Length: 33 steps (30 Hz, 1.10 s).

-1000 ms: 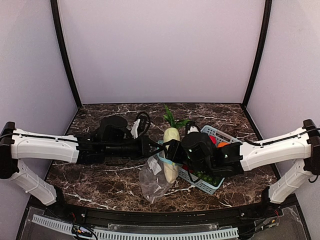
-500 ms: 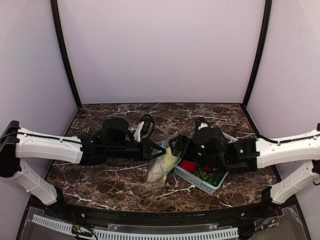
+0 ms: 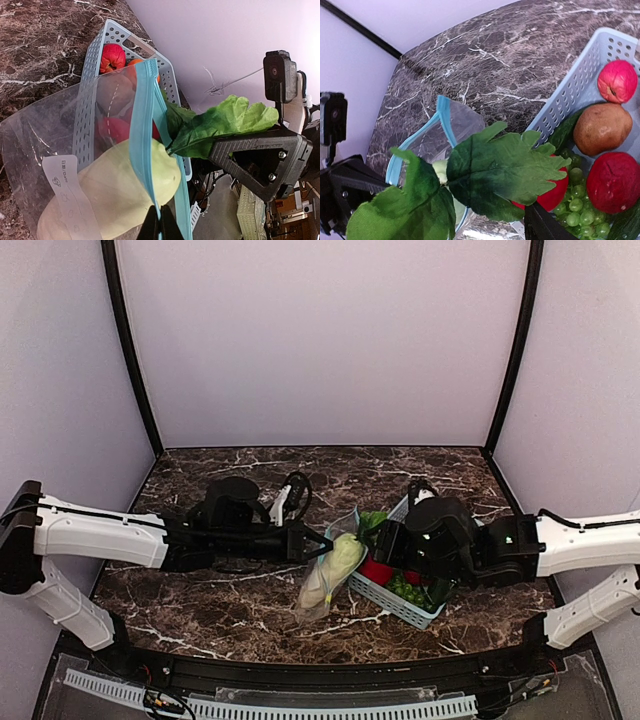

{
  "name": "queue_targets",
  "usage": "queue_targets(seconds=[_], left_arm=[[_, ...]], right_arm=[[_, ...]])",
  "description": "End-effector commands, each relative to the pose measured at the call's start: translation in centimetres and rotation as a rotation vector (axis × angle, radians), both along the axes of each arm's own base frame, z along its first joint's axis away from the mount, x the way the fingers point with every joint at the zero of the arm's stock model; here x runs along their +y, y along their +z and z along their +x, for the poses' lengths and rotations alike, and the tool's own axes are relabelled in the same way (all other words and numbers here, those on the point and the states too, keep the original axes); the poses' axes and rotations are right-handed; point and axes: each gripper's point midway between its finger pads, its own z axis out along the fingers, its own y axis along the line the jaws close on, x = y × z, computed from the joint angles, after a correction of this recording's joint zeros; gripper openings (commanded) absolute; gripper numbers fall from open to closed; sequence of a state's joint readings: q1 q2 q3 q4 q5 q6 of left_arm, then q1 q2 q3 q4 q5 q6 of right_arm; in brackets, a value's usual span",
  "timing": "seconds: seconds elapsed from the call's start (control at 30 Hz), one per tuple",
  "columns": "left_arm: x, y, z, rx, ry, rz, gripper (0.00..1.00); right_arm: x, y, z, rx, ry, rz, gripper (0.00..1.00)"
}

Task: Place the food in the zip-top bag and seal the zipper
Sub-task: Place the fake vegetable in the zipper food storage bag, then adjust the fake vegetable in the zipper food storage bag.

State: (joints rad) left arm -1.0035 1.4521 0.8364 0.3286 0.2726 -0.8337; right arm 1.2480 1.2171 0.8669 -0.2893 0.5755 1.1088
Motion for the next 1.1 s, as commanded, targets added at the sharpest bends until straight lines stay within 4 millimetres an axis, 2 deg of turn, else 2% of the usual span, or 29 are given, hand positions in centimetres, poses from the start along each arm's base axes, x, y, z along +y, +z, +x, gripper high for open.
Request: queue_targets(seconds=[0.0,0.1,0.37,0.47,0.6,0.9,0.97,1.07], left_arm=[[-0.2,-0.3,-0.2,-0.004,-0.02,-0.004,0.01],[-0.2,-0.2,-0.3,-0.007,-0.026,-0.006,0.01],[-0.3,0.0,-0.4,-0.014,-0.037,-0.009,0.01],[-0.1,0.0,-0.5,-0.014,-0.037,-0.008,0.01],[-0.1,0.2,-0.6,-0.023,-0.041,-0.011,0.01],[-1.1,1.6,-1.8,-0.066,-0.144,-0.079,0.01],[-1.4,2.0,-2.2,-0.073,-0.176,-0.103,0.01],[-1.6,2.2,-2.7,-0.073,-0.208,-0.122,0.01]], right_arm=[[0.8,1.7,-1.1,-0.043,0.144,-0.026,0.6],[1.6,2.7,-1.6,-0.044,0.204,-0.021,0.5],[4.4,2.4,-1.8,-0.007,0.276,-0.064,0.31],[5.1,1.7,-1.5,0.011,0.281,-0.089,0.28],[5.2,-0.1,-0.8,0.068,0.241,-0.128,0.23],[5.7,-3.0,1.5,0.127,0.226,-0.156,0.21],[6.8,-2.7,2.1,0.1,0.268,-0.116,0.21],[8.9,-1.9,2.0,0.048,0.396,-0.04,0.22]])
